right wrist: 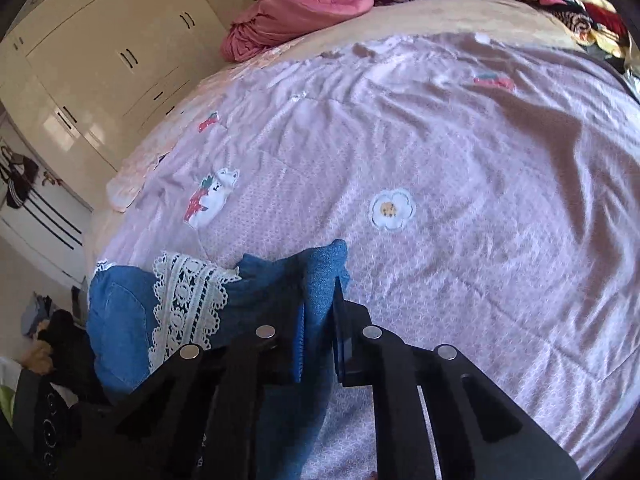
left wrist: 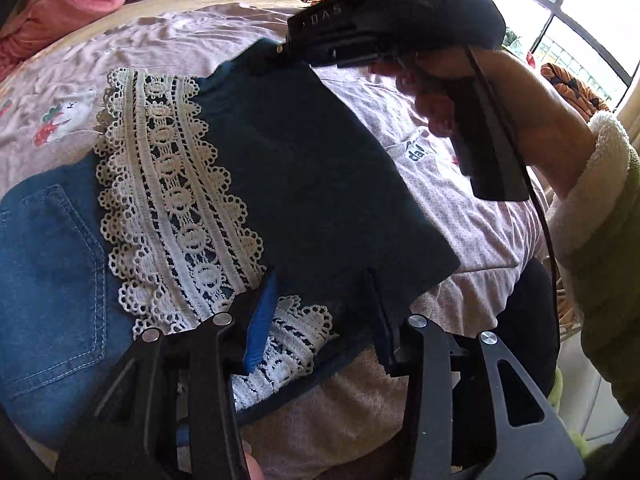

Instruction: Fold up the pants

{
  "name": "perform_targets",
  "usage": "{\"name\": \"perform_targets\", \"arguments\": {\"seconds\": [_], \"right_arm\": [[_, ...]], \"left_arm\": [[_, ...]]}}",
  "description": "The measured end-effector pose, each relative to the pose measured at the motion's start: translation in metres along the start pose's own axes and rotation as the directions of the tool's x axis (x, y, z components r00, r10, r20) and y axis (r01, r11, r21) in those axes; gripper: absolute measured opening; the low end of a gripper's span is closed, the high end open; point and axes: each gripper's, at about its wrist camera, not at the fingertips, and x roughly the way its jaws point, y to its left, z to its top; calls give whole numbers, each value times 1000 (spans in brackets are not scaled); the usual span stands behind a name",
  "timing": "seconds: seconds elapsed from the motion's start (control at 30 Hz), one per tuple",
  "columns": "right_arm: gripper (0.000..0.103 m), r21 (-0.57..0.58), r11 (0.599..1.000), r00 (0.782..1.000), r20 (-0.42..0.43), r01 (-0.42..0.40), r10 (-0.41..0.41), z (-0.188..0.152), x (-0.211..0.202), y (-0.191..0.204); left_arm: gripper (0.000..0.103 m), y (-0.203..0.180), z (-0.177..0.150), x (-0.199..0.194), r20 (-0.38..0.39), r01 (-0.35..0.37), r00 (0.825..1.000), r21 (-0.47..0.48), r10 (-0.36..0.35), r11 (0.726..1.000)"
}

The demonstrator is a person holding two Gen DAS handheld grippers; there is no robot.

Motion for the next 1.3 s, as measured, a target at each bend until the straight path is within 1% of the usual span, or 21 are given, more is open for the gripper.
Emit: {"name": "perform_targets", "arguments": {"seconds": [0.07,0.13,0.2,0.23,0.27,0.3,0.37,0.43,0.5,0.53,0.57,0.67,0.73,0.77,0.9,0.97,1.1,1.2,1.3], "right_arm": [[10,-48,997,997,-37,67,-69,-1,13,3],[10,-56,994,993,-69,95,-98,-5,26,0],[13,-42,993,991,-64,111,-114,-8,30,-4],[19,-40,991,990,-59,124,-126,-9,29,-5],[21,-36,990,989,-48,137,-139,-10,28,-5],[22,-34,990,989,-39,140,-142,-10,26,-4],[26,-27,988,989,-9,149,-150,-11,15,-3],[27,-34,987,988,31,155,-154,-11,0,0],[31,-37,985,984,66,170,-168,-11,-17,3],[39,-36,985,983,74,171,-168,-12,-24,4],[42,-37,985,983,88,168,-164,-14,-32,6],[43,-53,985,980,117,167,-160,-22,-51,15],[47,-70,982,976,144,173,-162,-32,-64,24],[48,-77,981,973,159,179,-165,-38,-70,29],[49,-109,979,968,200,174,-150,-67,-88,51],[49,-133,977,970,200,169,-141,-80,-91,63],[49,-201,968,980,158,148,-117,-106,-83,90],[49,-220,968,988,120,123,-99,-121,-71,105],[49,-216,971,992,84,105,-89,-134,-59,113]], "left_arm": [[34,1,1,1,-1,-4,1000,2,4,1000],[34,2,-1,0,3,-5,1000,0,5,1000],[34,3,-2,-1,7,-3,1000,-2,3,1000],[34,3,-3,-1,8,0,1000,-6,1,1000],[34,3,-2,-1,9,0,1000,-5,0,1000],[34,3,-3,0,10,0,1000,-4,0,1000],[34,2,-4,-1,14,3,1000,-2,-3,1000],[34,1,-7,-6,19,9,1000,-7,-9,1000],[34,2,-5,-9,22,11,1000,-12,-11,1000],[34,1,-4,-11,23,9,1000,-14,-9,1000],[34,2,-4,-13,25,4,1000,-16,-4,1000],[34,1,-7,-21,35,-10,999,-20,10,1000],[34,3,-7,-28,49,-24,999,-27,25,999],[34,4,-7,-32,57,-35,998,-28,37,999],[34,13,-5,-45,83,-70,994,-48,74,996],[34,18,-6,-52,94,-88,991,-60,93,994],[34,33,-9,-63,110,-121,985,-104,133,987],[33,40,-11,-74,122,-140,980,-133,157,981],[34,45,-15,-84,134,-149,976,-151,170,977]]}}
